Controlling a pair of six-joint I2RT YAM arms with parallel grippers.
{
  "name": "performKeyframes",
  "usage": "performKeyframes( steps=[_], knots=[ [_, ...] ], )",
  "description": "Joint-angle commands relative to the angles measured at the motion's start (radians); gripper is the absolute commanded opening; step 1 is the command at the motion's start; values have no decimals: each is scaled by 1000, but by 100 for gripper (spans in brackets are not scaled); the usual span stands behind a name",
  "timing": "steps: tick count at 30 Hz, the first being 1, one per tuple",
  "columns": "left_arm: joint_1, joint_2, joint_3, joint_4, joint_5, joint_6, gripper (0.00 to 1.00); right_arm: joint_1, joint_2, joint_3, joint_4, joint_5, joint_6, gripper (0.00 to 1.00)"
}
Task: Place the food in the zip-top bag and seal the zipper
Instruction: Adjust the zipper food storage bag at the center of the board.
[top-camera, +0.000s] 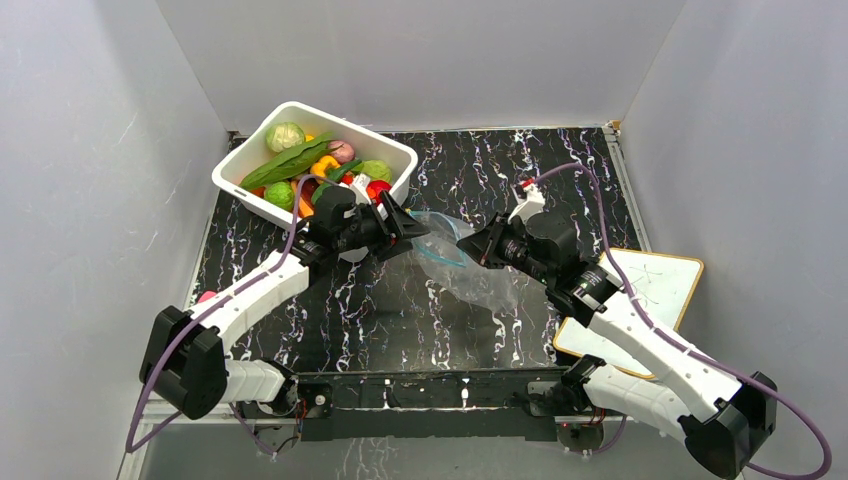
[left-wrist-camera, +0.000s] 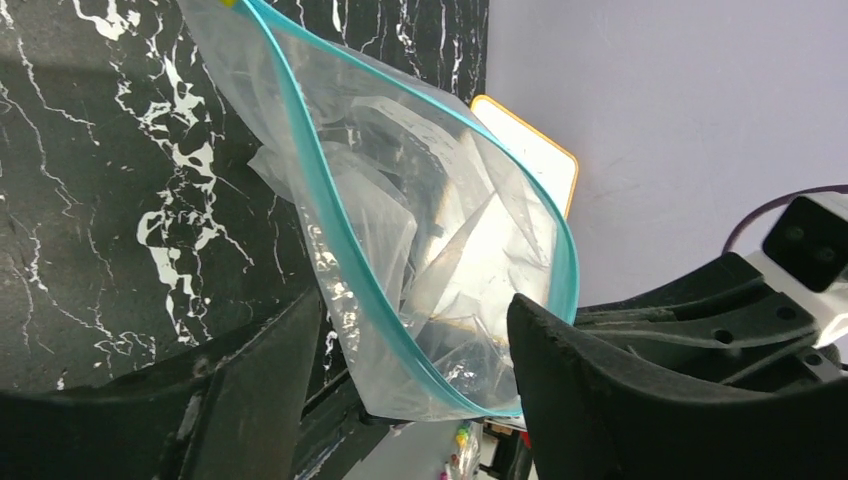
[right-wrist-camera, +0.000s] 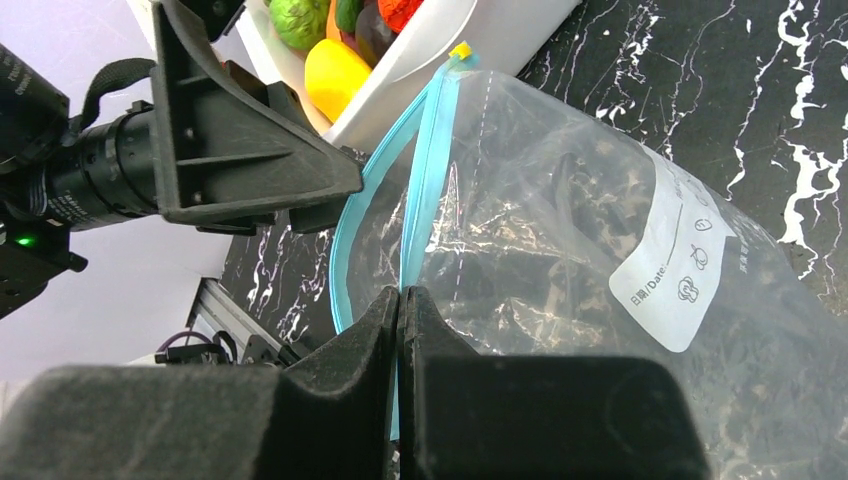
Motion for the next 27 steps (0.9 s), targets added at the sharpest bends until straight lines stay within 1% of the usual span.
performKeyframes(
  steps=[1, 2, 4, 7, 8, 9, 10, 15, 17, 21, 24, 27],
  knots=[
    [-6, 5, 21, 7, 9, 17, 62, 13, -19, -3, 86, 8, -30, 0],
    [-6, 6, 25, 2, 8, 22, 59, 15, -19, -3, 82, 8, -33, 0],
    [-6, 4, 26, 6, 7, 33, 43, 16, -15, 2, 60, 8, -43, 0],
    [-6, -1, 27, 6, -5, 47, 10, 15, -10, 30, -9, 24, -67, 0],
    [-7, -3, 30, 1, -8, 51, 4, 15, -9, 43, -36, 39, -77, 2],
    [-8, -2, 33, -4, -8, 56, 0, 16, -10, 60, -62, 53, -88, 4],
    [-8, 0, 38, -7, -3, 63, 0, 16, -8, 86, -92, 69, -97, 8],
    [-8, 10, 77, -17, 31, 106, 0, 15, 24, 231, -262, 182, -148, 32],
    [-9, 10, 94, -24, 37, 131, 0, 16, 49, 294, -320, 218, -171, 38],
    [-11, 6, 121, -17, 62, 176, 0, 17, 113, 408, -398, 259, -217, 43],
    [-13, 5, 135, -15, 75, 191, 0, 16, 152, 473, -416, 256, -231, 45],
    [-16, 4, 136, -2, 86, 194, 0, 17, 185, 503, -409, 234, -231, 47]
  ],
)
